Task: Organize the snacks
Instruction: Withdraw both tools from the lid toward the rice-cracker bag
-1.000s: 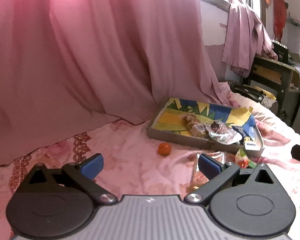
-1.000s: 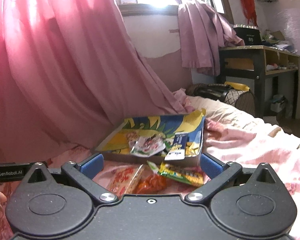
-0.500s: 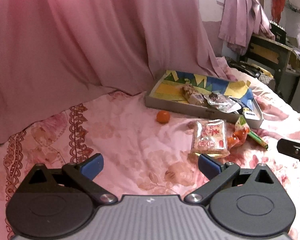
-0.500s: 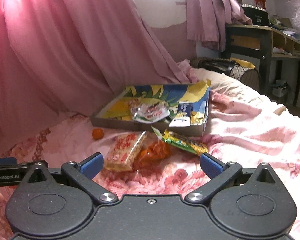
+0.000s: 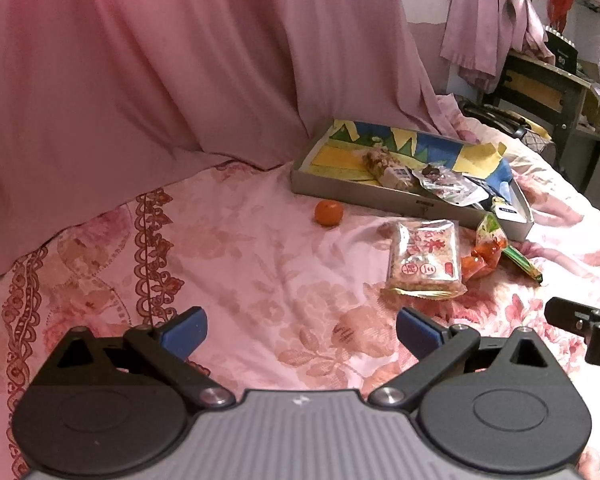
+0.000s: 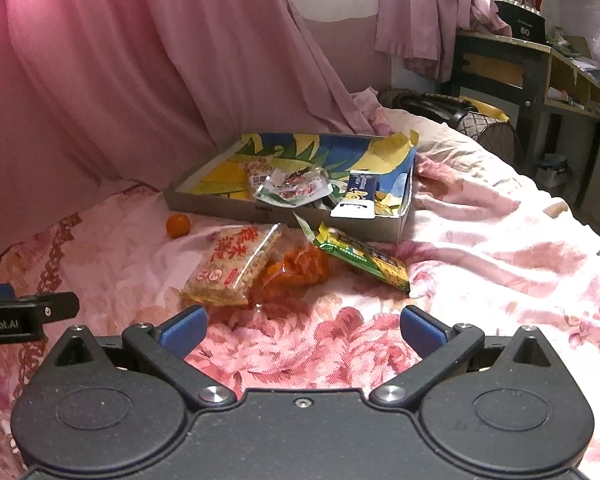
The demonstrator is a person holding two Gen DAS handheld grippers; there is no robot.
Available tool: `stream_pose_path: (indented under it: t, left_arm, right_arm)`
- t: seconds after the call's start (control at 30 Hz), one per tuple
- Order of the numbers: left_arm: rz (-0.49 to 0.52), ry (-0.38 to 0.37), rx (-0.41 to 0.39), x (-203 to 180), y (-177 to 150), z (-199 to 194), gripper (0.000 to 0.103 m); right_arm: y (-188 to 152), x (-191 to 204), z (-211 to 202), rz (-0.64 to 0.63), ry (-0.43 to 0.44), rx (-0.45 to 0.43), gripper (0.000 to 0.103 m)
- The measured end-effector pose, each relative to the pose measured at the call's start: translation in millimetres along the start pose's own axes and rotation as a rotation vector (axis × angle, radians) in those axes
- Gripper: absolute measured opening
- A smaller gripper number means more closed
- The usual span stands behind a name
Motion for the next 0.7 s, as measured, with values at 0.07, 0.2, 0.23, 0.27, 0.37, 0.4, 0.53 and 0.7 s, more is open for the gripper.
stream_pose_path:
  t: [0.07, 0.2, 0.23, 0.27, 0.37, 0.4, 0.53, 0.7]
  left_arm:
    - [0.001, -0.005, 0.010, 0, -1, 2, 0.103]
    - [0.005, -0.022, 0.026, -3, -2, 6, 0.103]
    - [0.008, -0.031, 0.032, -4, -1, 8, 0.103]
    - [0.008, -0.037, 0.035, -4, -1, 9, 0.103]
    - [0.008, -0.030, 0.030, -4, 3, 13, 0.103]
    - [0.011, -0.026, 0.026, -4, 4, 14, 0.103]
    - [0.016, -0.016, 0.020, -4, 8, 20, 0.103]
    - [0.024, -0.035, 0.011, -10, 14, 30, 0.103]
  right_arm:
    - [-2, 0, 3, -0.011, -0.013, 0.011, 0.102]
    - [-6, 1, 9, -0.031, -0.033, 0.042, 0.102]
    - [-7, 0, 11, -0.032, -0.035, 0.050, 0.102]
    - [-7, 0, 13, -0.032, -0.035, 0.058, 0.102]
    - [-8, -3, 18, -0.033, -0.039, 0.083, 0.102]
    - [-8, -4, 20, -0.034, -0.043, 0.089, 0.102]
    - [-6, -8, 24, -0.035, -0.051, 0.103, 0.102]
    - [2, -10, 24, -0.070, -0.058, 0.102, 0.102]
Point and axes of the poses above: each gripper's, at about its wrist camera, not at the fingertips, and z roughly the way its jaws point, x to its left, y to its top, the point moved 10 cm from there along z, roughly the way its jaws point, and after that the axes turned 6 degrees about x, right-handed, at the moved point
